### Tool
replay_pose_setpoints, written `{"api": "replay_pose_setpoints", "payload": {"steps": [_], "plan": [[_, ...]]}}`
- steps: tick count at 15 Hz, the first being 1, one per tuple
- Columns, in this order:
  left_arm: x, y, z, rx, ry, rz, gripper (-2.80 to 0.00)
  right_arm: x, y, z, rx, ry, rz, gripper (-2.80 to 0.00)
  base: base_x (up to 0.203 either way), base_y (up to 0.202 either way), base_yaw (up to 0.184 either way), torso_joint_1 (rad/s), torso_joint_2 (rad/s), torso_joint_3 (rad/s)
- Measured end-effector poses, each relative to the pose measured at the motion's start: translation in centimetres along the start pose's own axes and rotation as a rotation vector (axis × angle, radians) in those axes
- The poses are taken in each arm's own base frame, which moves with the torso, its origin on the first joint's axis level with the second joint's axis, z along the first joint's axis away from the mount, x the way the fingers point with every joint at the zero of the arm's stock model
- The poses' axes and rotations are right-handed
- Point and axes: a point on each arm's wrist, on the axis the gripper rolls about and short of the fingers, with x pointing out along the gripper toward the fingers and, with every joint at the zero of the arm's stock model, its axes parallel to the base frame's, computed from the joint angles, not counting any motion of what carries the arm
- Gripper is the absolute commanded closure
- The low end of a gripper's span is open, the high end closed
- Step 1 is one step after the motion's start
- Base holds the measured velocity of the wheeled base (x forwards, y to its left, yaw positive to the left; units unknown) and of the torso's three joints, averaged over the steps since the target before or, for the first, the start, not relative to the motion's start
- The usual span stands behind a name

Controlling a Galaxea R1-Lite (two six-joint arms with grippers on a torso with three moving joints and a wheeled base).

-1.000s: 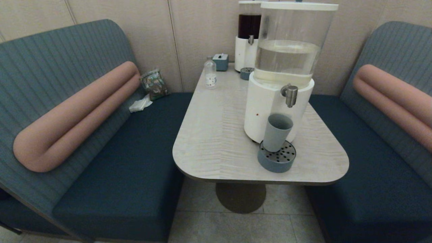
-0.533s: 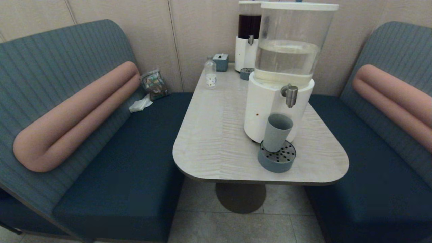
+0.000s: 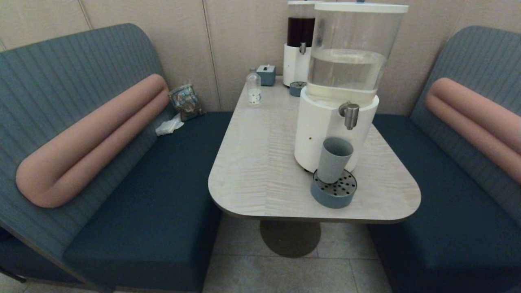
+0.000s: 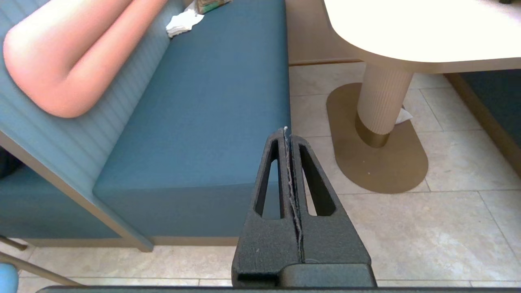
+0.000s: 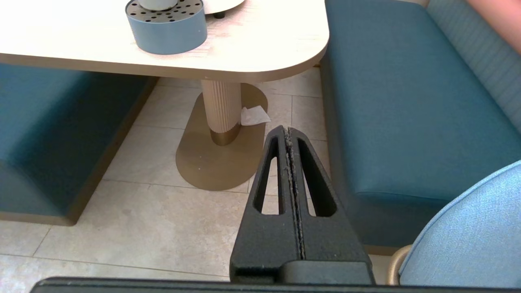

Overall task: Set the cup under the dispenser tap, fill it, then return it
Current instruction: Place the cup next to the water dispenser

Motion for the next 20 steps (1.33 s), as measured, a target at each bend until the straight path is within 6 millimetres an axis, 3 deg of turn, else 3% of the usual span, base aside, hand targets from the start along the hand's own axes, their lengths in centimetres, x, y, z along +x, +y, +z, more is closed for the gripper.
{"api": "replay_pose_setpoints", "payload": {"steps": [14,18,20], "plan": [[-0.2,0.0,0.7,0.004,-0.021,0.001,0.00,0.0,0.0,0.0,0.000,0.000,-0.001,0.00,0.000,0.000,0.000,0.000,0.00,0.000],[-1.6,0.4,6.9,-0.003,-0.121,-0.040,0.00,0.0,0.0,0.0,0.000,0.000,0.000,0.00,0.000,0.000,0.000,0.000,0.00,0.000],[-0.5,0.8,10.8,-0.036,-0.092,-0.093,0.00,0.0,0.0,0.0,0.000,0.000,0.000,0.00,0.000,0.000,0.000,0.000,0.00,0.000]]}}
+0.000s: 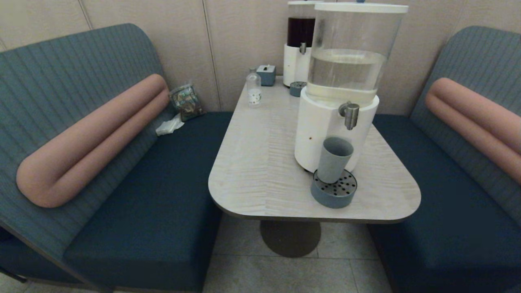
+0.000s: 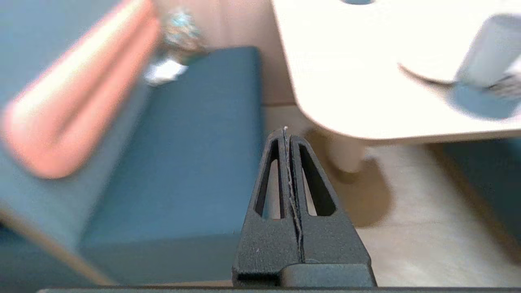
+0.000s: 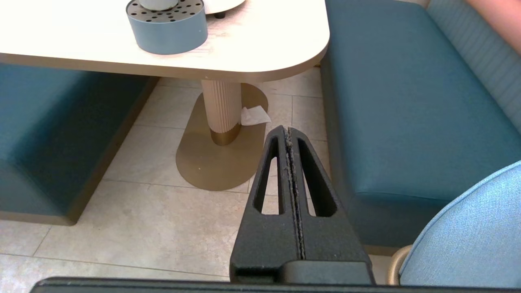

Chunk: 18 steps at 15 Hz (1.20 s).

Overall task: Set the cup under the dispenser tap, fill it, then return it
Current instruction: Place the cup next to the water dispenser

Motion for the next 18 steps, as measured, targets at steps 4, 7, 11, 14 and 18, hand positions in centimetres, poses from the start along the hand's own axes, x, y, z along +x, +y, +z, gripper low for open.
{"api": "replay_pose_setpoints", "payload": {"steps": [4,7,11,14,18], "plan": [[7.7,0.6,5.0,-0.094,0.135,-0.075,0.00,0.0,0.0,0.0,0.000,0.000,0.000,0.00,0.000,0.000,0.000,0.000,0.00,0.000],[16.7,0.5,5.4,-0.106,0.205,-0.100,0.00,0.0,0.0,0.0,0.000,0.000,0.000,0.00,0.000,0.000,0.000,0.000,0.00,0.000],[27.8,-0.7,1.1,-0.052,0.230,-0.149,0.00,0.0,0.0,0.0,0.000,0.000,0.000,0.00,0.000,0.000,0.000,0.000,0.00,0.000],[33.0,-2.6,-2.5,0.012,0.190,-0.206,0.00,0.0,0.0,0.0,0.000,0.000,0.000,0.00,0.000,0.000,0.000,0.000,0.00,0.000],[35.6,-6.2,-5.1,0.049,0.145,-0.318,-2.80,0.0,0.0,0.0,0.000,0.000,0.000,0.00,0.000,0.000,0.000,0.000,0.00,0.000]]}}
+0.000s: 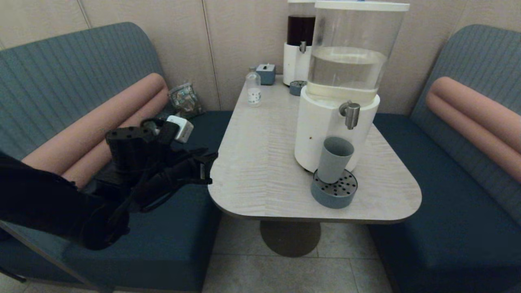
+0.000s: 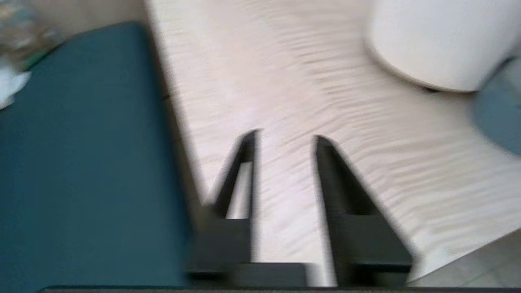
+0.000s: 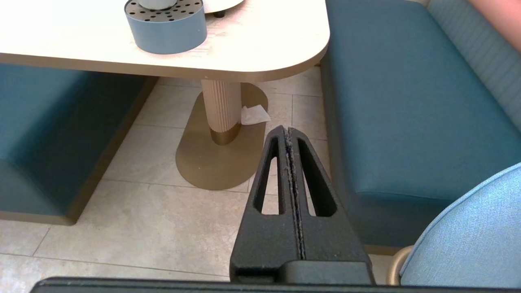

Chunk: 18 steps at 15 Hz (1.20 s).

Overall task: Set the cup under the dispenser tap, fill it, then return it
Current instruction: Place the cup next to the water dispenser

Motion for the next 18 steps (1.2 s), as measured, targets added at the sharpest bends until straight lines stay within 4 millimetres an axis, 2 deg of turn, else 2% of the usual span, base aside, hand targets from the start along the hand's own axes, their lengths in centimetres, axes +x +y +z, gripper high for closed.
{"api": "replay_pose_setpoints", "payload": {"steps": [6,10,14,18], "plan": [[2.8,-6.2,-0.7,-0.020,-0.072,-0.172,-2.80,0.0,0.0,0.0,0.000,0.000,0.000,0.00,0.000,0.000,0.000,0.000,0.00,0.000],[3.1,-10.1,-1.6,-0.018,-0.066,-0.271,-2.80,0.0,0.0,0.0,0.000,0.000,0.000,0.00,0.000,0.000,0.000,0.000,0.00,0.000],[3.3,-13.1,-2.6,-0.012,-0.098,-0.339,-2.80,0.0,0.0,0.0,0.000,0.000,0.000,0.00,0.000,0.000,0.000,0.000,0.00,0.000],[4.6,-15.3,-2.4,-0.016,-0.135,-0.345,-2.80,0.0,0.0,0.0,0.000,0.000,0.000,0.00,0.000,0.000,0.000,0.000,0.00,0.000]]}}
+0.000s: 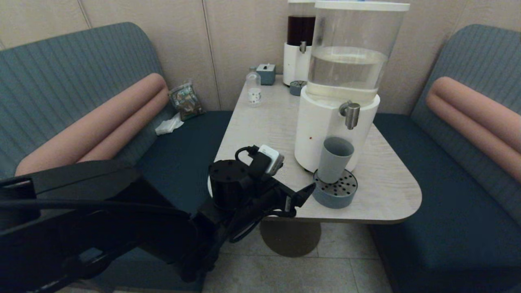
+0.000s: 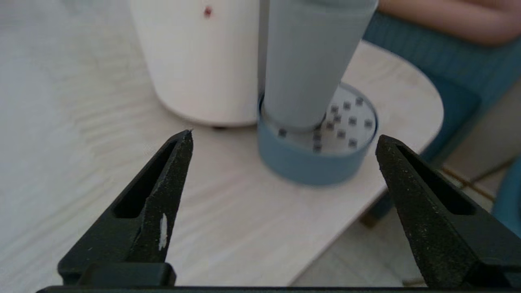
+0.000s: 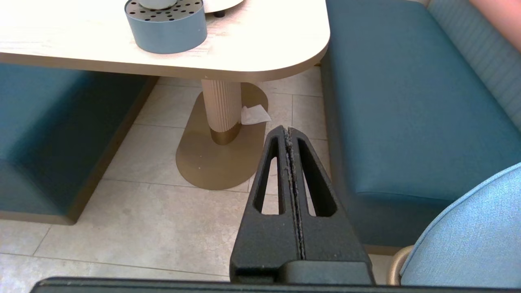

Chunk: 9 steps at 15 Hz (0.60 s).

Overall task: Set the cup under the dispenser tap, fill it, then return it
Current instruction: Place the cup next to the water dispenser

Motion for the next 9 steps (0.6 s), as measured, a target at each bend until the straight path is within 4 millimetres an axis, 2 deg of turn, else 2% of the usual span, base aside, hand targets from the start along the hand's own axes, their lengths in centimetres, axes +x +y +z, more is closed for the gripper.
{"api": "replay_pose_setpoints", "payload": {"steps": [5,9], "plan": [[2.0,-2.4,0.5,-0.001,-0.045,-0.027,-2.80,0.0,0.0,0.0,0.000,0.000,0.000,0.00,0.000,0.000,0.000,0.000,0.00,0.000],[2.6,-3.2,-0.4,-0.001,-0.033,-0.048,-2.80,0.0,0.0,0.0,0.000,0.000,0.000,0.00,0.000,0.000,0.000,0.000,0.00,0.000]]}}
